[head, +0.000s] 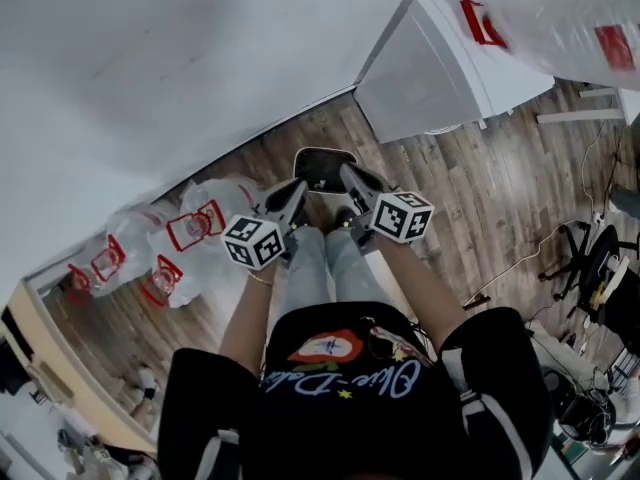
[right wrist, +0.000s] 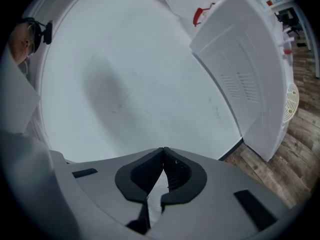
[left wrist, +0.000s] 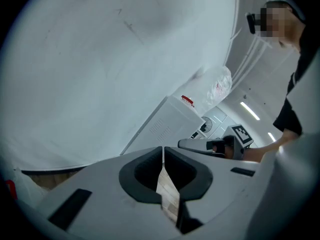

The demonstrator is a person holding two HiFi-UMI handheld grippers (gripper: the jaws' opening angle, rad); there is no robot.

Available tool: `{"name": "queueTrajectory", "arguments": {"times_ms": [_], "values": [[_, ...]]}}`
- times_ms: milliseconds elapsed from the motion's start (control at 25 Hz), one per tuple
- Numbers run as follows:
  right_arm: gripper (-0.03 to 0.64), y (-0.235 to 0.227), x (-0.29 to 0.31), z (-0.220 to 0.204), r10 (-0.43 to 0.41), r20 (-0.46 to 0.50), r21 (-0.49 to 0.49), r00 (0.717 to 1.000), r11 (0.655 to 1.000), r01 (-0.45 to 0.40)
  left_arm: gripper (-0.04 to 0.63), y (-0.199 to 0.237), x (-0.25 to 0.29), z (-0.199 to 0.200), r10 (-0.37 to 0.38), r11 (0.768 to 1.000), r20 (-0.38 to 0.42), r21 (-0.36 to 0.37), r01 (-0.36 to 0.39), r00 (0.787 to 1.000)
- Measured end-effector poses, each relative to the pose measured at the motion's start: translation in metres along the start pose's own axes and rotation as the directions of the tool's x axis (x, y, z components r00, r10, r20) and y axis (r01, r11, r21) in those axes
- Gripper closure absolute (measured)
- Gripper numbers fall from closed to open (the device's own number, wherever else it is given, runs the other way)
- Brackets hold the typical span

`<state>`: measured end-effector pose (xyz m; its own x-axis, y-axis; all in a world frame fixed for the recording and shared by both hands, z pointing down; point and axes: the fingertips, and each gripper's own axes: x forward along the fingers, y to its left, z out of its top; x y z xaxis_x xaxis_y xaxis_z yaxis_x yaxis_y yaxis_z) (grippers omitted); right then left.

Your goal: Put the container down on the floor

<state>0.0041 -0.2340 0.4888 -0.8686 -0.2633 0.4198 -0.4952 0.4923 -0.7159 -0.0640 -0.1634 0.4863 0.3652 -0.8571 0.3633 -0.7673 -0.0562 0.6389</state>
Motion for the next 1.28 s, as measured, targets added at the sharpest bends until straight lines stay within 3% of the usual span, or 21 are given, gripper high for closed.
{"name": "queueTrajectory", "arguments": {"times_ms": [360,480,560,760,1080,1280], "values": [[0.617,0.057,-0.046,0.053,0.077,0.113,-0.126,0.991,0.99,-0.063,0.581,-0.067,-0.026,0.064,0.03,0.982,0.036,0.186,-0.036,0.999],[0.617,0.078,-0.055,0.07,0.105,0.129,-0.211,0.986,0.974,-0.076,0.581,-0.084,-0.035,0.086,0.063,0.95,0.032,0.305,-0.069,0.998],[0.617,0.09,-0.061,0.08,0.125,0.134,-0.266,0.983,0.96,-0.086,0.581,-0.099,-0.038,0.1,0.046,0.927,0.042,0.37,-0.058,0.998],[0.617,0.123,-0.081,0.113,0.172,0.172,-0.33,0.97,0.938,-0.107,0.581,-0.144,-0.044,0.144,-0.023,0.911,0.104,0.412,-0.022,0.994],[0.617,0.163,-0.108,0.146,0.258,0.226,-0.391,0.939,0.907,-0.155,0.581,-0.195,-0.046,0.179,-0.097,0.838,0.165,0.546,-0.009,0.982],[0.617,0.172,-0.11,0.155,0.281,0.243,-0.393,0.929,0.904,-0.17,0.581,-0.197,-0.052,0.185,-0.091,0.851,0.199,0.524,-0.027,0.976]]}}
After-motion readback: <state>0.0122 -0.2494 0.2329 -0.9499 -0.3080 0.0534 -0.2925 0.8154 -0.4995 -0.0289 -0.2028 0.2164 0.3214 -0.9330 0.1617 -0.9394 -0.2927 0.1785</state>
